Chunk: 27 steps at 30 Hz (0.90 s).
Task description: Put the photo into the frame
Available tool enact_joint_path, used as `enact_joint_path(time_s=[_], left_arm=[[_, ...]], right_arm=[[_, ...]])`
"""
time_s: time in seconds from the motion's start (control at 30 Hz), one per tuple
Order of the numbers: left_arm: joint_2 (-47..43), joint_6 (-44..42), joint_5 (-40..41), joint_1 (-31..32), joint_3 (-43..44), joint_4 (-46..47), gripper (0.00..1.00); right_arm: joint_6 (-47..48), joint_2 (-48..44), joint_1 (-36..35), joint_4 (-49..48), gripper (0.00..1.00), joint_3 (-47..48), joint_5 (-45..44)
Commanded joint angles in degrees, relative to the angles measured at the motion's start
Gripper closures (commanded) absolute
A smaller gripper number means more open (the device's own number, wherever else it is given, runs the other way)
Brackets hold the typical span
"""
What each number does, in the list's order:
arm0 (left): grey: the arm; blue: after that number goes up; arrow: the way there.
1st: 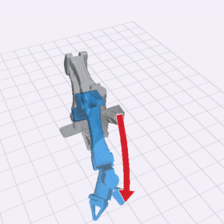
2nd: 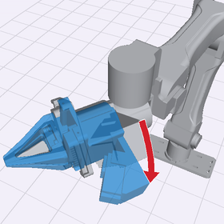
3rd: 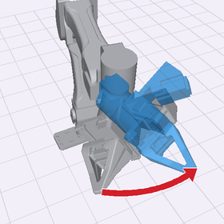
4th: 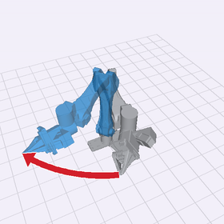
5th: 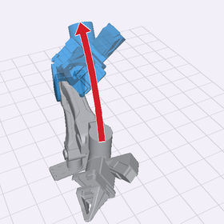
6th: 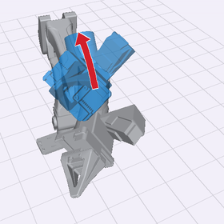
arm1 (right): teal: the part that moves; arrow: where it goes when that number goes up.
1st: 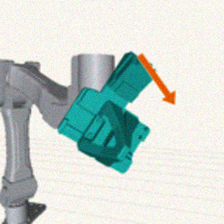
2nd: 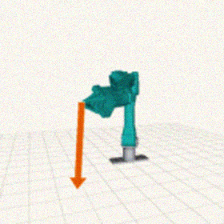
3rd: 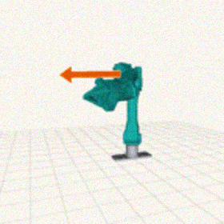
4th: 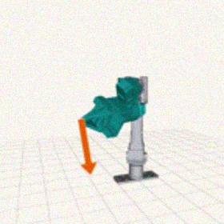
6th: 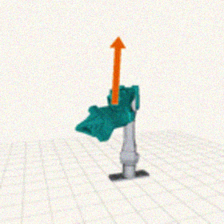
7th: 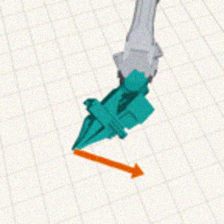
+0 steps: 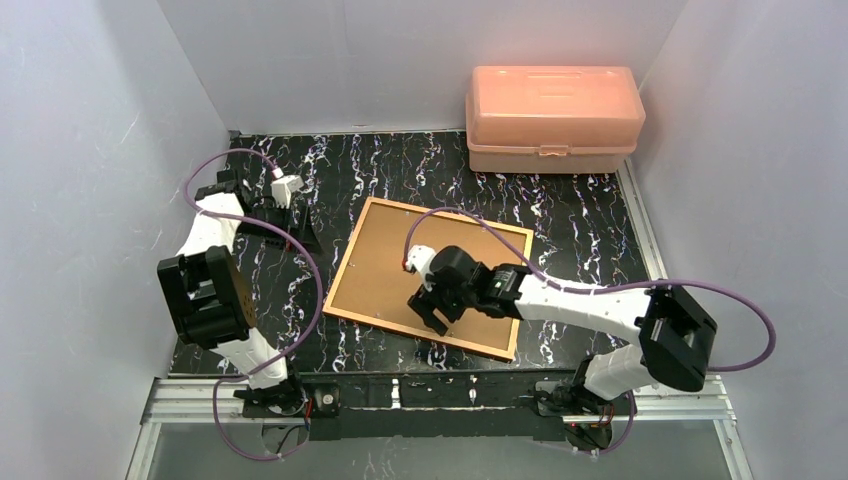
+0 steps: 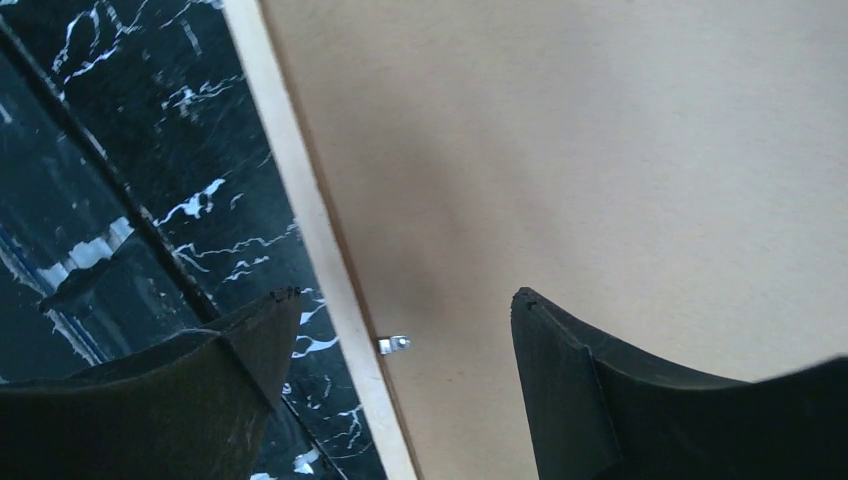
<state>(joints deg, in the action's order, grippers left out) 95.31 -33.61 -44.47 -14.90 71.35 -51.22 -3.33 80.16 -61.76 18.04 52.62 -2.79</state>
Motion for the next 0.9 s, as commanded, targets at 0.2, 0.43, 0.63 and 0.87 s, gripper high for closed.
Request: enact_joint_path(time_s=[0.2,0.43,0.63,0.87], left_arm=[[-6.88,-3.27,2.59,-0.13,4.63,-8.75,0.02],[-11.65,-1.44,5.06,-0.11,3.50,-9.64,0.02],[-18.27,-0.71,6.32,-0.74,1.91,-7.00,0.01],[-23.20,0.41,4.01,-2.39,-0.48,-3.00,0.02]], right_arm=[[-0.67,5.19,-11.77,-3.96,0.27,-2.18,-6.09],[-0.63,8.67,-14.73,-4.18,0.50,-2.23,-9.77],[-1.08,8.64,-15.05,-6.03,0.66,-4.68,-11.54],[-0.70,8.69,-15.32,-5.71,0.78,-4.56,-16.19]])
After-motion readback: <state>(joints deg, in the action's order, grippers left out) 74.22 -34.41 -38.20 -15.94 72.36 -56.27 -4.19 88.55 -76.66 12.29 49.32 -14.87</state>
